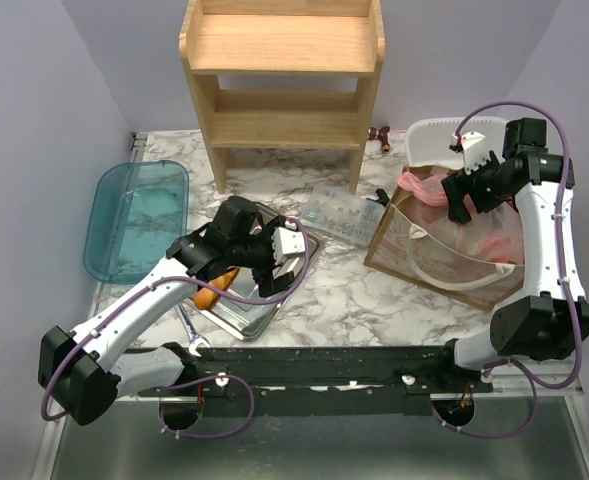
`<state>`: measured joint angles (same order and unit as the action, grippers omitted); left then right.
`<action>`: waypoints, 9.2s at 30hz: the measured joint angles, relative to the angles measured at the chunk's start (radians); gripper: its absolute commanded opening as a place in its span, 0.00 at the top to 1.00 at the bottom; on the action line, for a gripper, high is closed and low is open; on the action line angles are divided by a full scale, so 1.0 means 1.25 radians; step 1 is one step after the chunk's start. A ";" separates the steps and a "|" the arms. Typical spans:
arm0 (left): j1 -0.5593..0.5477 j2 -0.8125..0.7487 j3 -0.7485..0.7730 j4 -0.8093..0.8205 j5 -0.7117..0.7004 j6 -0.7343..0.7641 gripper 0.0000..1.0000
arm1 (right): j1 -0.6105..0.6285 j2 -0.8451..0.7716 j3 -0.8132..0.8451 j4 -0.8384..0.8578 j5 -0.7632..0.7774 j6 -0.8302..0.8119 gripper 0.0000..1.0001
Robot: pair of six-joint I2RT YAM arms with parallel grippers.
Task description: Untie the knot of the grocery bags and take out the mixed food
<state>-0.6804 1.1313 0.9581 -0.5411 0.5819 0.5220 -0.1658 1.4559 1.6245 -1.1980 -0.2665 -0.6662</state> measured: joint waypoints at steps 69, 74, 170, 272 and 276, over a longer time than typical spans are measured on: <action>0.335 -0.340 -0.052 -0.182 -0.037 -0.131 0.10 | 0.439 -0.059 -0.229 0.272 -0.045 0.175 0.99; 0.335 -0.327 -0.052 -0.182 -0.036 -0.128 0.10 | 0.257 -0.104 -0.232 0.262 -0.056 0.099 0.99; -0.245 0.136 -0.124 0.386 -0.222 -0.393 1.00 | 0.389 -0.114 -0.456 0.212 -0.294 0.171 0.99; -0.046 -0.125 -0.183 0.131 -0.038 0.242 0.43 | 0.486 -0.287 -0.411 0.204 -0.122 0.001 0.28; -0.141 -0.134 -0.146 0.149 -0.064 0.202 0.45 | 0.492 -0.272 -0.381 0.225 -0.175 0.039 0.28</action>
<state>-0.8566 0.9634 0.7757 -0.3553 0.5014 0.7746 0.4488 1.1164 1.1484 -0.9173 -0.4854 -0.6178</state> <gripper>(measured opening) 0.566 0.719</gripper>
